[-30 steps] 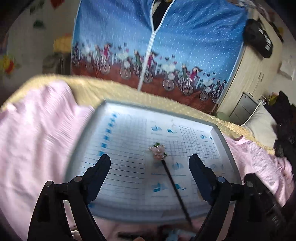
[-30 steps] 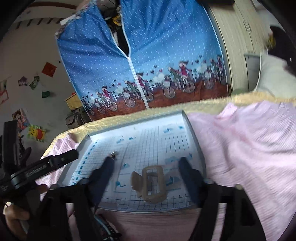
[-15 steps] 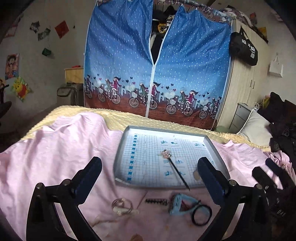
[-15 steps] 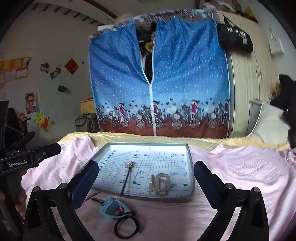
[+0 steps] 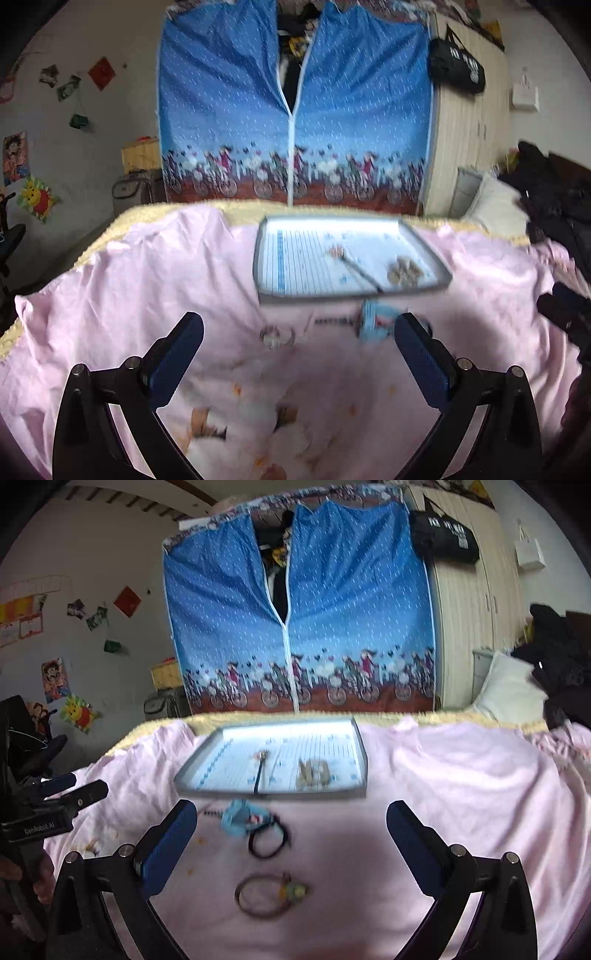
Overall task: Organize jewelry
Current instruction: 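Grasp the brown hair tie with green bead using the right gripper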
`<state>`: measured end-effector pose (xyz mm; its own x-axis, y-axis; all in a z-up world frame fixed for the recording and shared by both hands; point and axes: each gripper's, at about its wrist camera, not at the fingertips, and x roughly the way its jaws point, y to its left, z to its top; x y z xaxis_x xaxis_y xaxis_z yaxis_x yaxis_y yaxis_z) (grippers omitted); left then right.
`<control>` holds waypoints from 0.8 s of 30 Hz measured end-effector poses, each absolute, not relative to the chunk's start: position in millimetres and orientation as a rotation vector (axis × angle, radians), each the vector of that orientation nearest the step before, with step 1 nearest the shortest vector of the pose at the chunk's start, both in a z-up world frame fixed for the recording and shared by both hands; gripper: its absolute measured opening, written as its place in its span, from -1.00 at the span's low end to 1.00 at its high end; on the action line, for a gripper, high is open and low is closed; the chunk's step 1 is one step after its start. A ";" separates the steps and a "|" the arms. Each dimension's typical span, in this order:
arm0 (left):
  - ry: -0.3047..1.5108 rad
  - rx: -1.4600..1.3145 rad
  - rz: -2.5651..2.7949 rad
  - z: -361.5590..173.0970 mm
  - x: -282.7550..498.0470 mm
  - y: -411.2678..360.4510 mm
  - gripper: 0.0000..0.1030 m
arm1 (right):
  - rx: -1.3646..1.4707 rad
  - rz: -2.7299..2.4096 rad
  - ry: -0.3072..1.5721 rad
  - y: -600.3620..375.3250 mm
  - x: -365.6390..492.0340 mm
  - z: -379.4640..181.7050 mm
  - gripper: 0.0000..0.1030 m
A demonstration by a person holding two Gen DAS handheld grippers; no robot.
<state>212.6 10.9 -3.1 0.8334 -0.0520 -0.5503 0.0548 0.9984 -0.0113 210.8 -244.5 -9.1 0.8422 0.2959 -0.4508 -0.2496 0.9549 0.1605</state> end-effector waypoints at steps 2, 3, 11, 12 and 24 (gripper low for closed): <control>0.610 0.034 -0.064 -13.1 208.7 12.2 0.97 | 0.112 0.289 0.543 -244.9 206.8 -17.7 1.00; 0.619 0.058 -0.067 -18.9 207.1 11.8 0.97 | 0.128 0.287 0.575 -245.6 206.7 -22.7 1.00; 0.711 0.078 -0.095 -59.8 209.0 22.3 0.97 | 0.165 0.282 0.793 -238.2 225.4 -58.2 1.00; 0.728 0.074 -0.098 -63.6 213.0 24.5 0.97 | 0.163 0.275 0.822 -237.0 228.7 -63.6 1.00; 0.849 0.100 -0.172 -89.3 275.6 34.8 0.97 | 0.175 0.286 1.024 -224.8 257.4 -113.2 0.60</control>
<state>275.6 34.8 -89.3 0.6476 -0.1116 -0.7538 0.1910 0.9814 0.0188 257.4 -224.8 -113.2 0.4871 0.3153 -0.8145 -0.1524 0.9489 0.2762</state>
